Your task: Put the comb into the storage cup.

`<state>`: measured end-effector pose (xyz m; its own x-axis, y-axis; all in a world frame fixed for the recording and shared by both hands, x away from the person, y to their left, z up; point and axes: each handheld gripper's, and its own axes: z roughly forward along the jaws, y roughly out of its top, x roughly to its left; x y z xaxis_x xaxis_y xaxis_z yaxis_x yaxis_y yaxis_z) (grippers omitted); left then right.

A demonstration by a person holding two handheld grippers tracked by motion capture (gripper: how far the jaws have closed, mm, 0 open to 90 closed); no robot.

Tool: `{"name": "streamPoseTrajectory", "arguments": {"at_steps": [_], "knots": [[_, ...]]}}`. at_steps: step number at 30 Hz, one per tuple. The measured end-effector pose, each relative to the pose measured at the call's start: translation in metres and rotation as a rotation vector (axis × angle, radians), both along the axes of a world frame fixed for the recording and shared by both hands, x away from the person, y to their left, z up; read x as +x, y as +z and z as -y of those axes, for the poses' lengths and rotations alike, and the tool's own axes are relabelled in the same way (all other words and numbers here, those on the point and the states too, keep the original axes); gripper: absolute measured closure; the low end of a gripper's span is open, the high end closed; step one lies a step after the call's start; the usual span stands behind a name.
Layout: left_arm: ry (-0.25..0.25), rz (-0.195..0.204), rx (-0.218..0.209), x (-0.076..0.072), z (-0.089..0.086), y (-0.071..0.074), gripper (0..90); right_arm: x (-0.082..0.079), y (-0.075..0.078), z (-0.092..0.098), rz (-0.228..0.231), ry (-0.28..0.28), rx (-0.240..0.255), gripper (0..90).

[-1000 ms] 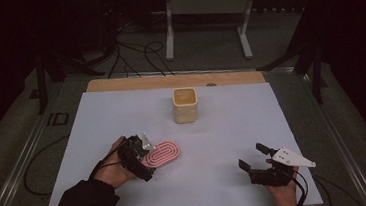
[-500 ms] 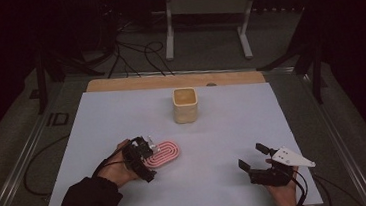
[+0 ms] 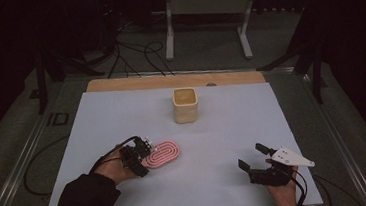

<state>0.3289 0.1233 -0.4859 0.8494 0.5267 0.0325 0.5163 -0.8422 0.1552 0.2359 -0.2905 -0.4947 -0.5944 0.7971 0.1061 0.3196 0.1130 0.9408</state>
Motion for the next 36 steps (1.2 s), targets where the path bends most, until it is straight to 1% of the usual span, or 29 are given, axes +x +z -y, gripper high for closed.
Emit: {"name": "streamPoseTrajectory", "arguments": {"at_steps": [2,3,4,5,7,9,11,15,19,22,24,25,26,27,31,36], "knots": [[-0.002,-0.017,0.002,0.0009,0.0003,0.0003,55.3,0.0000,0.0000,-0.0001,-0.002,-0.002,-0.001,9.0],[-0.002,-0.017,0.002,0.0009,0.0003,0.0003,57.3,0.0000,0.0000,-0.0001,-0.002,-0.002,-0.001,9.0],[-0.008,-0.033,0.011,0.0022,0.0013,0.0007,58.4,0.0002,-0.0001,0.0000,-0.003,-0.002,-0.002,9.0],[-0.007,-0.044,0.011,0.0026,0.0026,0.0006,59.4,0.0004,-0.0003,0.0001,-0.001,-0.003,-0.004,9.0],[-0.013,-0.056,0.021,0.0035,0.0050,0.0005,62.6,0.0004,-0.0003,0.0002,-0.003,-0.004,-0.005,9.0],[-0.022,-0.065,0.034,0.0044,0.0068,0.0009,64.9,0.0004,-0.0003,0.0004,-0.002,-0.004,-0.005,9.0],[-0.019,-0.072,0.037,0.0049,0.0079,0.0009,67.3,0.0005,-0.0003,0.0006,-0.002,-0.005,-0.006,9.0],[-0.016,-0.082,0.036,0.0067,0.0076,0.0010,68.7,0.0006,-0.0004,0.0009,-0.004,-0.008,-0.005,9.0],[-0.016,-0.079,0.036,0.0071,0.0070,0.0011,69.2,0.0007,-0.0006,0.0008,-0.005,-0.007,-0.004,9.0],[-0.006,-0.074,0.035,0.0077,0.0066,0.0010,68.8,0.0007,-0.0006,0.0006,-0.006,-0.007,-0.004,9.0],[0.000,-0.062,0.038,0.0081,0.0065,0.0010,68.2,0.0007,-0.0006,0.0006,-0.006,-0.007,-0.004,9.0],[0.007,-0.045,0.045,0.0081,0.0065,0.0010,67.9,0.0007,-0.0007,0.0006,-0.006,-0.006,-0.005,9.1],[0.007,-0.036,0.050,0.0088,0.0061,0.0012,67.4,0.0008,-0.0007,0.0006,-0.007,-0.006,-0.004,9.0],[0.018,-0.031,0.050,0.0094,0.0057,0.0010,67.0,0.0009,-0.0008,0.0006,-0.007,-0.005,-0.002,9.0],[0.021,-0.040,0.045,0.0102,0.0055,0.0005,68.7,0.0010,-0.0009,0.0002,-0.006,-0.005,-0.003,9.0],[0.027,-0.042,0.048,0.0103,0.0060,0.0005,69.4,0.0011,-0.0010,0.0000,-0.007,-0.002,-0.006,9.0]]}}
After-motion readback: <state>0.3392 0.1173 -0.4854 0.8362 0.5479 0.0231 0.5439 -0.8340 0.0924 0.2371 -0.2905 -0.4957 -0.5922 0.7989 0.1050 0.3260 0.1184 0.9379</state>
